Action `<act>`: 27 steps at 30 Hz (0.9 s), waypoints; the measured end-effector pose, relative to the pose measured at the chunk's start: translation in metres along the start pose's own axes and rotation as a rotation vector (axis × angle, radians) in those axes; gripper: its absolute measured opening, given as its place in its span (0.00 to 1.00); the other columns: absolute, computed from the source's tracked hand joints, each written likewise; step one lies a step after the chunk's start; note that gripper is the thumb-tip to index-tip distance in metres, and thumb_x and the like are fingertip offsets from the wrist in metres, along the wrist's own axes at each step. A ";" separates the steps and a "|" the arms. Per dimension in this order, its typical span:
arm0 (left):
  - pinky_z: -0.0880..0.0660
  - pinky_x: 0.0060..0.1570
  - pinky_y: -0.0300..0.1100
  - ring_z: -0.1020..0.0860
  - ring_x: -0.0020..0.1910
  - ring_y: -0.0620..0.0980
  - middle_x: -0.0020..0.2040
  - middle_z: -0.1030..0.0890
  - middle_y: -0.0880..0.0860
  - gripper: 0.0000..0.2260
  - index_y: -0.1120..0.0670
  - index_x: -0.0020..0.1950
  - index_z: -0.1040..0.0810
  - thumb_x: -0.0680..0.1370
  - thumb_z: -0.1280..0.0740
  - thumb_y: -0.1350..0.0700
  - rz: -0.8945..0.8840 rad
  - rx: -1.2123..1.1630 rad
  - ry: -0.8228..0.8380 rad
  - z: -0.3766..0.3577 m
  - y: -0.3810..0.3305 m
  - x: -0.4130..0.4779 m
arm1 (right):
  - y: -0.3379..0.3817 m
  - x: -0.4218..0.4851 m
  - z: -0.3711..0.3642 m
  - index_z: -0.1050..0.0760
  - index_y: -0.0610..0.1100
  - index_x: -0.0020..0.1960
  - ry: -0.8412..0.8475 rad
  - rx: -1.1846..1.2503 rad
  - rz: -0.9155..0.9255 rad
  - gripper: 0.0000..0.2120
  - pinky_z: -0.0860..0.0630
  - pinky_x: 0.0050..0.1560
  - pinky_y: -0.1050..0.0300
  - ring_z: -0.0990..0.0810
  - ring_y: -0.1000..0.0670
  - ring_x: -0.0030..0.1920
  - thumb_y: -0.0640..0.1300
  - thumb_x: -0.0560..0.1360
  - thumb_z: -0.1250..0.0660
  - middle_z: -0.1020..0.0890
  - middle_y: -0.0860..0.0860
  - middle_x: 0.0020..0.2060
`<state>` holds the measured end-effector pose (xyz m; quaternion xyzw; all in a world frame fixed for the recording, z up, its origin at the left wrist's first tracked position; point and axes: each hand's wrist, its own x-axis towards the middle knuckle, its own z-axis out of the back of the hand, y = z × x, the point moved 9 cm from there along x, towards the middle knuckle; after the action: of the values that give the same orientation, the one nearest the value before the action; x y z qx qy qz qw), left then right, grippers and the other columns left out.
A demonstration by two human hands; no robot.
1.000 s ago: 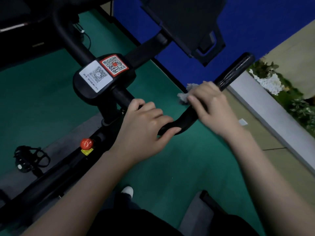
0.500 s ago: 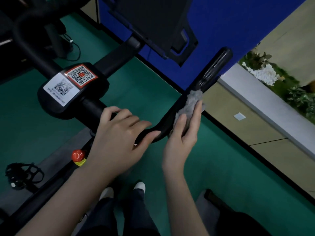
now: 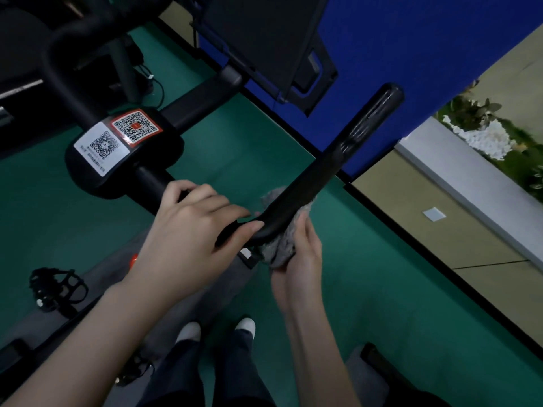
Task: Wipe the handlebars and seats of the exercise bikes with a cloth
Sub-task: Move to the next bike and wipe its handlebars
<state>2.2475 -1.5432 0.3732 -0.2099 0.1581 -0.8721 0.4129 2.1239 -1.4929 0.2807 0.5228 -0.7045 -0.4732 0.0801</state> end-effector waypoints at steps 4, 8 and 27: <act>0.34 0.56 0.49 0.23 0.43 0.51 0.38 0.19 0.46 0.19 0.51 0.50 0.17 0.79 0.44 0.42 -0.006 0.016 -0.024 0.001 -0.009 0.005 | 0.000 0.005 -0.004 0.25 0.40 0.59 0.072 0.087 -0.034 0.16 0.20 0.50 0.54 0.17 0.45 0.51 0.47 0.76 0.39 0.17 0.41 0.51; 0.34 0.55 0.49 0.23 0.42 0.51 0.37 0.19 0.47 0.19 0.52 0.49 0.17 0.79 0.44 0.43 -0.003 0.023 -0.032 -0.001 -0.016 0.011 | 0.003 0.008 -0.004 0.24 0.42 0.57 0.105 0.081 -0.026 0.14 0.20 0.47 0.57 0.17 0.50 0.49 0.47 0.76 0.39 0.16 0.46 0.49; 0.31 0.52 0.47 0.22 0.50 0.52 0.47 0.19 0.48 0.20 0.48 0.64 0.26 0.79 0.46 0.40 0.125 0.050 0.002 -0.019 -0.037 0.047 | 0.044 0.024 -0.002 0.32 0.40 0.69 -0.044 -0.172 0.216 0.24 0.31 0.69 0.42 0.24 0.42 0.64 0.50 0.76 0.38 0.22 0.41 0.62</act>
<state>2.1866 -1.5559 0.3845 -0.1885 0.1494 -0.8485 0.4714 2.0849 -1.5133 0.3053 0.4245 -0.7152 -0.5319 0.1595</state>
